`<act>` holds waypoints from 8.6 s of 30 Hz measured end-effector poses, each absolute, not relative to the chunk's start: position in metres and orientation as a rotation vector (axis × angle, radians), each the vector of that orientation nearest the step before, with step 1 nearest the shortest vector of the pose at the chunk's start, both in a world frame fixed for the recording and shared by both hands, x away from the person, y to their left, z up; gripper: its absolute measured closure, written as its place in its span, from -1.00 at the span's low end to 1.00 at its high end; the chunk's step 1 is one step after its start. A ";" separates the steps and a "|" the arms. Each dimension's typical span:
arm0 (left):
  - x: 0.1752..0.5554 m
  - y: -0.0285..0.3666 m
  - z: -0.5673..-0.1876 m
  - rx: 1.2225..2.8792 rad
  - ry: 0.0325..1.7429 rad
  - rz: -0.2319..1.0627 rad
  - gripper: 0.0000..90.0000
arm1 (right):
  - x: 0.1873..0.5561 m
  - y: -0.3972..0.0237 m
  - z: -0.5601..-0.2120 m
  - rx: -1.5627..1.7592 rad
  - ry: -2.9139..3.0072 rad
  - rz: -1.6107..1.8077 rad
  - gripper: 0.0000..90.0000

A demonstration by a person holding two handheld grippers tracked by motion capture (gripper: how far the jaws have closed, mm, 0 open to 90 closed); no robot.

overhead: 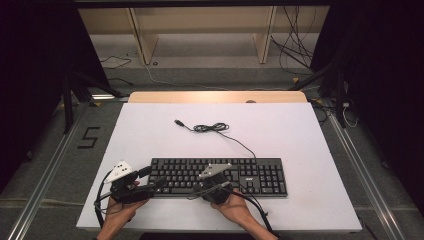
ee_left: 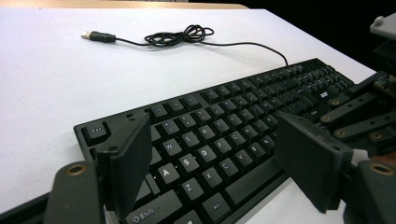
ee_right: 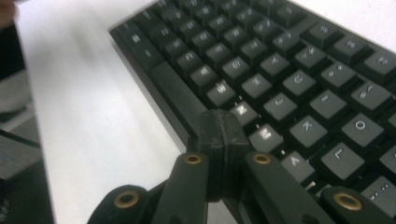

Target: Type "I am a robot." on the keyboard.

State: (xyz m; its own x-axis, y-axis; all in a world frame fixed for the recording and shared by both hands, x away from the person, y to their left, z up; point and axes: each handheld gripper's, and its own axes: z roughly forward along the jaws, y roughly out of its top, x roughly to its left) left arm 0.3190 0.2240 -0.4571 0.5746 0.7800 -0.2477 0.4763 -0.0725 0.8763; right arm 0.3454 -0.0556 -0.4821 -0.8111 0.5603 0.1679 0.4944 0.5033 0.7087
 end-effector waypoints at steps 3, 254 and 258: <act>0.319 0.224 -0.457 1.721 1.050 0.349 -0.40 | 0.345 -0.055 -0.482 0.933 2.645 1.205 1.00; 0.309 0.220 -0.458 1.726 1.061 0.330 -0.37 | 0.350 -0.071 -0.457 1.020 2.548 1.419 0.03; 0.309 0.221 -0.458 1.718 1.066 0.331 -0.37 | 0.348 -0.069 -0.458 1.000 2.556 1.419 0.05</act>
